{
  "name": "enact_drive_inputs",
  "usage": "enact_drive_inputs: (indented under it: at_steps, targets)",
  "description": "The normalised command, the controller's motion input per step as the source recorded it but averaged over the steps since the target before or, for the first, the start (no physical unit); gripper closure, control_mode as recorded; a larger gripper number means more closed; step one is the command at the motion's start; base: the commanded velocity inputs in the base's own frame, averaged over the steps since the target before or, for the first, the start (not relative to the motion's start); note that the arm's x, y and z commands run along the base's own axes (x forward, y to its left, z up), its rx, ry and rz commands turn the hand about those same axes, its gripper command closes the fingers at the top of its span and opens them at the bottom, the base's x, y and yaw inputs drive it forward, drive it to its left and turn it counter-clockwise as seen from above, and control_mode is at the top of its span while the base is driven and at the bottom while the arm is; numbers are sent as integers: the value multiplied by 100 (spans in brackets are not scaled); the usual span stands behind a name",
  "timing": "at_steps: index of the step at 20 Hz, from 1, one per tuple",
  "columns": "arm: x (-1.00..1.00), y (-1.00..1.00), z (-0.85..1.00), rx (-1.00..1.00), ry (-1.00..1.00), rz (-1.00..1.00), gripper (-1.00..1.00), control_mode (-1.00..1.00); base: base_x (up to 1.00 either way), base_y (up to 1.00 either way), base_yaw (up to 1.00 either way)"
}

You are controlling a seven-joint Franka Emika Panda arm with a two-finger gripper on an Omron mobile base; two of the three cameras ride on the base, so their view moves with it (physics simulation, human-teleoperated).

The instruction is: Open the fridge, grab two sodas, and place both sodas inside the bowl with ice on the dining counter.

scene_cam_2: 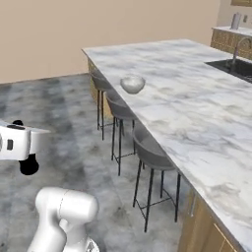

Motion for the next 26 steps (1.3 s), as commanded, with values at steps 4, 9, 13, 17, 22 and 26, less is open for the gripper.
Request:
enact_drive_inputs:
  at_steps: [4, 9, 13, 17, 22, 26]
  targets:
    - [0, 0, 0, 0, 0, 0, 100, 100, 100, 72, -42]
    - [0, 0, 0, 0, 0, 0, 100, 100, 100, 73, -42]
    - [0, 0, 0, 0, 0, 0, 100, 100, 100, 72, -43]
    - [0, 0, 0, 0, 0, 0, 100, 100, 98, 68, -47]
    - [0, 0, 0, 0, 0, 0, 100, 100, 95, 67, -48]
    - [0, 0, 0, 0, 0, 0, 100, 100, 93, 66, -48]
